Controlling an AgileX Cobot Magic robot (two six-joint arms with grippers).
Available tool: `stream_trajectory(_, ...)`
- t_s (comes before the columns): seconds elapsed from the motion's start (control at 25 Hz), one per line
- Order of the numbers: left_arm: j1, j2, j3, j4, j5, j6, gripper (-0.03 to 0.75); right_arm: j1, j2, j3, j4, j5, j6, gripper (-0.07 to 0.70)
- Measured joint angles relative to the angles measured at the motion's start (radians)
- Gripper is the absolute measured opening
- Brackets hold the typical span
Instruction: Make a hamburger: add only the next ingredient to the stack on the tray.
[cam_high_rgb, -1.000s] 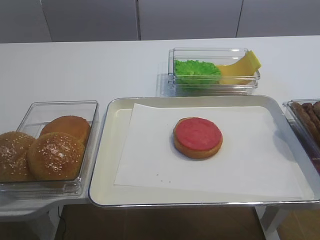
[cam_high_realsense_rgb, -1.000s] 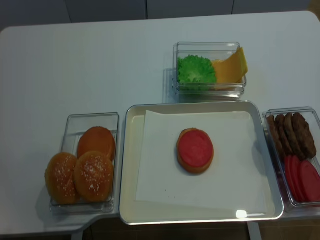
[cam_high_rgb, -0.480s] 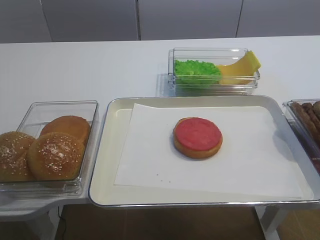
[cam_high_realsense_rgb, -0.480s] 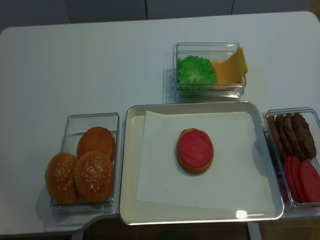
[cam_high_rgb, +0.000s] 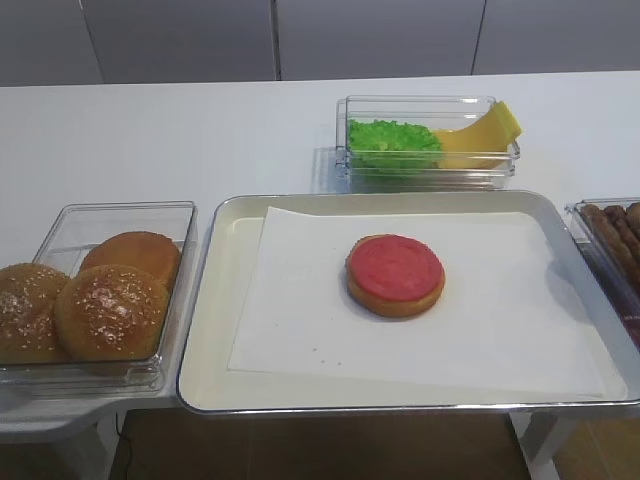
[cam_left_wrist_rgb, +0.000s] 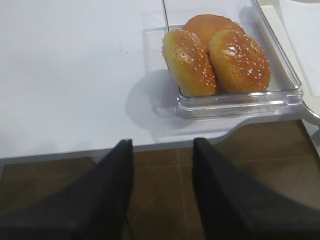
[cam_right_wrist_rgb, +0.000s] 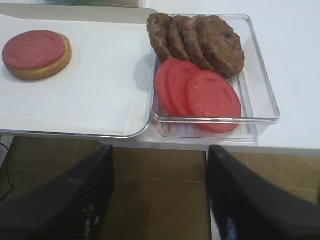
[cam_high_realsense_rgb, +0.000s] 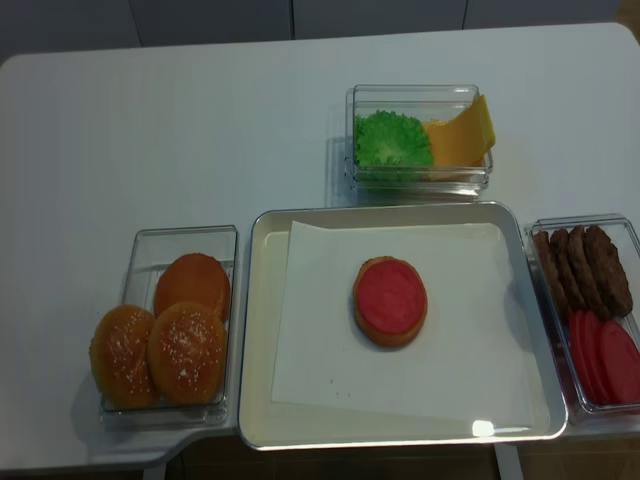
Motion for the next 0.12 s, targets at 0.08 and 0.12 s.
stream_trajectory(0.08,0.000,0.000,0.000,0.000,0.000,0.000,0.299,0.000,0.000,0.000,0.000,0.000,0.000,0.439)
stream_trajectory(0.12,0.000,0.000,0.000,0.000,0.000,0.000,0.299,0.000,0.000,0.000,0.000,0.000,0.000,0.439)
